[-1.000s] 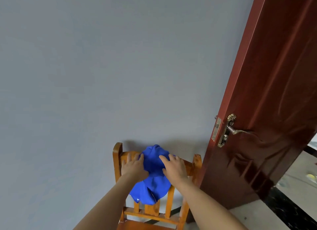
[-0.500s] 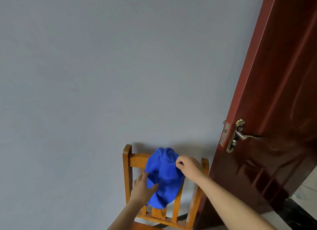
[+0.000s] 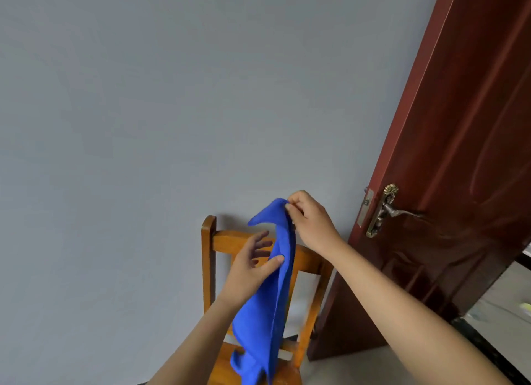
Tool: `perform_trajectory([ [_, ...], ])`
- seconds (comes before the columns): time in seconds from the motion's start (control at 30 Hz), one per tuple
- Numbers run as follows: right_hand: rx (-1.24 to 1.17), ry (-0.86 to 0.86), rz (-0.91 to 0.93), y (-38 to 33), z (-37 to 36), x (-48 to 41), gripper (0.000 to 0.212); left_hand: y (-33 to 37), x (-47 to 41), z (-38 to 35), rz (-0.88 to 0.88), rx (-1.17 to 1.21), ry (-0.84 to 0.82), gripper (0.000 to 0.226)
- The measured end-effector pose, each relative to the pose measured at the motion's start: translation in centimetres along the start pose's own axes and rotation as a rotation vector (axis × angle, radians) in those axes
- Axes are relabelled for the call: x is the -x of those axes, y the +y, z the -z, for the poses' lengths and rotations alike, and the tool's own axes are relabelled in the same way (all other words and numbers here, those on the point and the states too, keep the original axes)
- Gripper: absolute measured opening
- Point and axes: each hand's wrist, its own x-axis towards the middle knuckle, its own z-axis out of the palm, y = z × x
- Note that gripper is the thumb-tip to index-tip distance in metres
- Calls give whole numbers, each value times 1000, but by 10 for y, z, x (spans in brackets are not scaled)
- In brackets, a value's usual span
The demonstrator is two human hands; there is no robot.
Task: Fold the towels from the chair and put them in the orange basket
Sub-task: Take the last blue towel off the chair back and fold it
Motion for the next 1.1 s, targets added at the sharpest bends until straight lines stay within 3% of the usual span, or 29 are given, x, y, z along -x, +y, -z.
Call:
perform_trajectory([
  [0.07, 23, -36, -9, -1, -7, 3, 19, 2, 5, 1, -11, -73, 25, 49],
  [0.3, -40, -77, 30, -17, -28, 4, 9, 13, 36, 28, -14, 43, 309, 25],
  [0.43, -53, -71, 114, -24, -42, 6, 18, 18, 58, 30, 19, -43, 368, 47],
  [0.57, -115, -134, 191, -32, -53, 8, 22, 33, 53, 42, 28, 9, 478, 13],
  [0.6, -152, -145, 185, -32, -54, 9, 20, 33, 49, 49, 62, -3, 483, 16],
  [0.7, -265, -134, 86, -14, -63, 12, 17, 15, 41, 59, 275, -173, 326, 25],
  [0.77, -223, -148, -58, 20, -77, 18, 13, -5, 45, 63, 371, -179, 355, 26],
  [0.83, -140, -251, -241, 59, -92, 28, 8, -14, 48, 68, 357, -121, 389, 25],
  [0.93, -134, -520, -412, 92, -113, 53, 39, -9, 52, 70, 328, -70, 288, 25],
  [1.0, -166, -640, -396, 94, -126, 63, 52, -1, 52, 69, 308, -26, 187, 26],
  [1.1, -233, -687, -355, 88, -139, 67, 44, 10, 50, 73, 294, 8, 92, 27],
])
